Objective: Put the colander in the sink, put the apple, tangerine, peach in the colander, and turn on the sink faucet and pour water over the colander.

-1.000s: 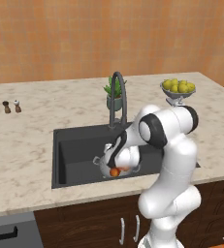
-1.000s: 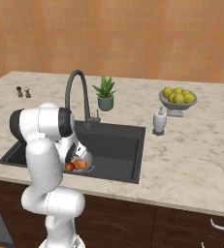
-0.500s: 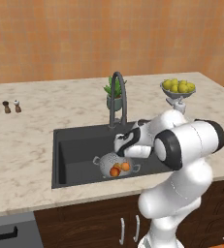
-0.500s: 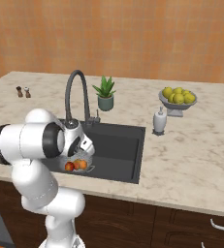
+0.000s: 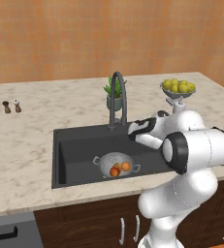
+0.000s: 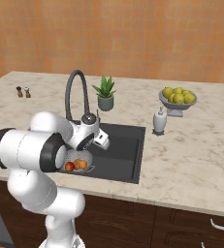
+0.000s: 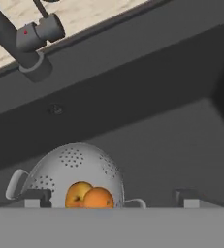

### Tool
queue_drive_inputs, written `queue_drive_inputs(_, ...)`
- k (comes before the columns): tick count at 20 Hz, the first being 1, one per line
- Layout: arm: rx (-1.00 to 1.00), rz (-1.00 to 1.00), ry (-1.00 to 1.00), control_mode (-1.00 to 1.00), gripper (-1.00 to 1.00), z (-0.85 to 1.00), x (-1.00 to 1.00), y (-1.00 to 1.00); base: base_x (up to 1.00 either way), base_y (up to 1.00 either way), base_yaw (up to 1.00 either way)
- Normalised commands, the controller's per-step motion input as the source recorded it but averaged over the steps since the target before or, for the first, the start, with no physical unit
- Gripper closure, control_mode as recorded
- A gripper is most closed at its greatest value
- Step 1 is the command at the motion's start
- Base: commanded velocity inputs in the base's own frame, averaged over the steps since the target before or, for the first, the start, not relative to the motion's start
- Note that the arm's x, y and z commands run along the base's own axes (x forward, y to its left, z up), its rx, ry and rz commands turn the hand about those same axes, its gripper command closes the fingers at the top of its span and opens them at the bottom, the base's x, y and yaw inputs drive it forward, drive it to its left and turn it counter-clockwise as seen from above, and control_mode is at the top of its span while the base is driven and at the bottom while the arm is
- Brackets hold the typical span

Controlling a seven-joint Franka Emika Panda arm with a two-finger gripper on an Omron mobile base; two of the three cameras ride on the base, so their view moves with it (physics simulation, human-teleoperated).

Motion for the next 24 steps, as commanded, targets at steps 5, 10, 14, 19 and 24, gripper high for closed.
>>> queue_drive_inputs(5, 0.0, 0.15, -0.42, -1.0, -1.0, 0.03, 0.0, -0.22, 0.0, 0.0, 0.0)
queue_drive_inputs(10, 0.0, 0.22, -0.5, -1.0, -1.0, 0.0, 0.0, -0.13, 0.0, 0.0, 0.0)
queue_drive_inputs(14, 0.01, 0.19, -0.55, -1.0, -1.0, -0.06, 0.0, -0.06, 0.0, 0.0, 0.0)
queue_drive_inputs(19, 0.02, 0.04, -0.4, -1.0, -1.0, -0.11, 0.19, 0.0, 0.0, 0.0, 0.0)
queue_drive_inputs(24, 0.07, 0.0, -0.28, -1.0, -1.0, 0.1, 0.11, -0.1, 0.0, 0.0, 0.0)
